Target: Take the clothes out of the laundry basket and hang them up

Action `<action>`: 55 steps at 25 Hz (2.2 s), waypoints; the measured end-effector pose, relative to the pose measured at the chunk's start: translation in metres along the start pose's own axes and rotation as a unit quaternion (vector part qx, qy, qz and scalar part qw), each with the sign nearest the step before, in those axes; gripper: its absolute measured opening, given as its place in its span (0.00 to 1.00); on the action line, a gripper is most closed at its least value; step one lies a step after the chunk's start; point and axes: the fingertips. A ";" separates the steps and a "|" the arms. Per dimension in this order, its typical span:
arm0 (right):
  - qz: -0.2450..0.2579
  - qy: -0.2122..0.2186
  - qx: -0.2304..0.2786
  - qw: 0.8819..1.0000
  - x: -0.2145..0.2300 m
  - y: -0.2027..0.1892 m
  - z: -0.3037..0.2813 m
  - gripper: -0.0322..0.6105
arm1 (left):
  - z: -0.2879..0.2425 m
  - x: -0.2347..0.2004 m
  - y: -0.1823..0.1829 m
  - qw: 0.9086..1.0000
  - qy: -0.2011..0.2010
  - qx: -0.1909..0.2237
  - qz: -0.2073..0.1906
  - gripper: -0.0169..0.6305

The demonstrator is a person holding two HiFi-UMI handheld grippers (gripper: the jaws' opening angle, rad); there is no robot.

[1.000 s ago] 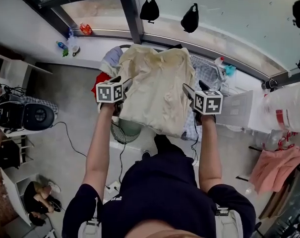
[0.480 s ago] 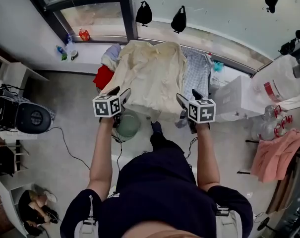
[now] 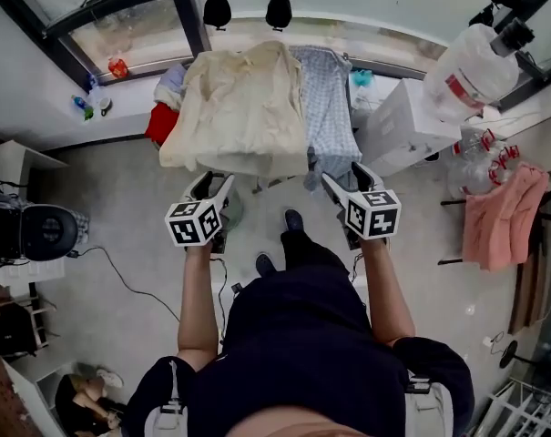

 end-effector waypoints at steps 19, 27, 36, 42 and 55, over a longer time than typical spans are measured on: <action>0.100 0.121 0.044 0.987 0.017 -0.089 0.176 0.58 | 0.062 0.198 -0.106 0.997 0.044 0.054 -0.042 0.41; 0.122 0.139 0.054 0.981 0.051 -0.107 0.210 0.58 | 0.108 0.269 -0.139 0.993 0.084 0.073 -0.046 0.41; 0.098 0.106 0.065 0.987 0.068 -0.125 0.227 0.58 | 0.164 0.269 -0.159 0.986 0.118 0.108 -0.046 0.41; 0.087 0.111 0.086 0.986 0.035 -0.128 0.243 0.58 | 0.197 0.260 -0.173 0.987 0.111 0.111 -0.045 0.38; 0.093 0.073 0.156 0.981 -0.020 -0.124 0.285 0.27 | 0.252 0.245 -0.174 0.988 0.080 0.123 -0.052 0.06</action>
Point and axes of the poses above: the fingertips, and each gripper's own axes: z backward along the fingers, x to its right, y out of its top, and after that the axes turned 3 degrees about z, right-handed
